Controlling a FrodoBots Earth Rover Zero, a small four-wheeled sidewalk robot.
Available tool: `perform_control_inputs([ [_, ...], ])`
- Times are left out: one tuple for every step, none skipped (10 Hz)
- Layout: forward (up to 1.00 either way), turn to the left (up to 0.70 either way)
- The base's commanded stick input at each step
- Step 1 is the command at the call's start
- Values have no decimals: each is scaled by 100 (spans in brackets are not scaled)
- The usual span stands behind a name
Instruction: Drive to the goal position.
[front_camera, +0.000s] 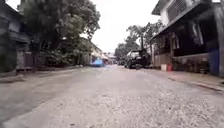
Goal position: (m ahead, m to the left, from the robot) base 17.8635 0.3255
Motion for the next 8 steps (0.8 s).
perform_control_inputs([
  [100, 0],
  [100, 0],
  [100, 0],
  [100, 0],
  [100, 0],
  [100, 0],
  [100, 0],
  [100, 0],
])
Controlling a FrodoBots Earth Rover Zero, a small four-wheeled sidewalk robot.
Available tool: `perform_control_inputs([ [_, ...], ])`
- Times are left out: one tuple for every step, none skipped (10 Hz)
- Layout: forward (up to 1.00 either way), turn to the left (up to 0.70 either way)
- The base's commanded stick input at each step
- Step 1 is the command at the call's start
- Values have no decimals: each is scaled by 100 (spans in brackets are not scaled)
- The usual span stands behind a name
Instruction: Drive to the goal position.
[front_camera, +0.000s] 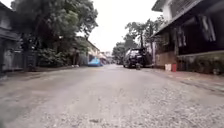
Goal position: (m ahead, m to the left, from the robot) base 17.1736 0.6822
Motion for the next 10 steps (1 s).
perform_control_inputs([
  [100, 0],
  [100, 0],
  [100, 0],
  [100, 0],
  [100, 0],
  [100, 0],
  [100, 0],
  [100, 0],
  [100, 0],
  [100, 0],
])
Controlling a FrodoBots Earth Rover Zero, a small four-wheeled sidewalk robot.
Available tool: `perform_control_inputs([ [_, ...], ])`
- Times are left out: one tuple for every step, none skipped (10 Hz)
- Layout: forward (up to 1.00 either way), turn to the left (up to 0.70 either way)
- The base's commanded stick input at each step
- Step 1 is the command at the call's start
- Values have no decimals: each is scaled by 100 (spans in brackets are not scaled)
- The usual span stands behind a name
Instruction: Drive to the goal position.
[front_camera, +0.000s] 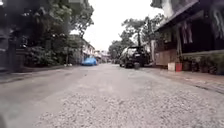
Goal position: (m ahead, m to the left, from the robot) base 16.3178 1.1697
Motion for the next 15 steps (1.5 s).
perform_control_inputs([
  [100, 0],
  [100, 0],
  [100, 0],
  [100, 0],
  [100, 0],
  [100, 0],
  [100, 0],
  [100, 0],
  [100, 0],
  [100, 0],
  [100, 0],
  [100, 0],
  [100, 0],
  [100, 0],
  [100, 0],
])
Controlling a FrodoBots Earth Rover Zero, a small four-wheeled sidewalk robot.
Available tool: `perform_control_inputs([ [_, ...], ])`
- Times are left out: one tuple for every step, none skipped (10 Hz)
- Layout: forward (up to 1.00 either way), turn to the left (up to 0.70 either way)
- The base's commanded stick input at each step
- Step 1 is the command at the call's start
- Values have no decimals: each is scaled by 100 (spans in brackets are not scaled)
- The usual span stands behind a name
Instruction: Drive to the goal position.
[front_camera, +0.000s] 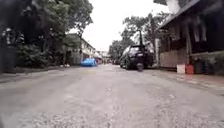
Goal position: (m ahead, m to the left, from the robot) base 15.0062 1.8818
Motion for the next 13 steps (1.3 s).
perform_control_inputs([
  [100, 0],
  [100, 0],
  [100, 0],
  [100, 0],
  [100, 0],
  [100, 0],
  [100, 0],
  [100, 0],
  [100, 0],
  [100, 0],
  [100, 0],
  [100, 0],
  [100, 0],
])
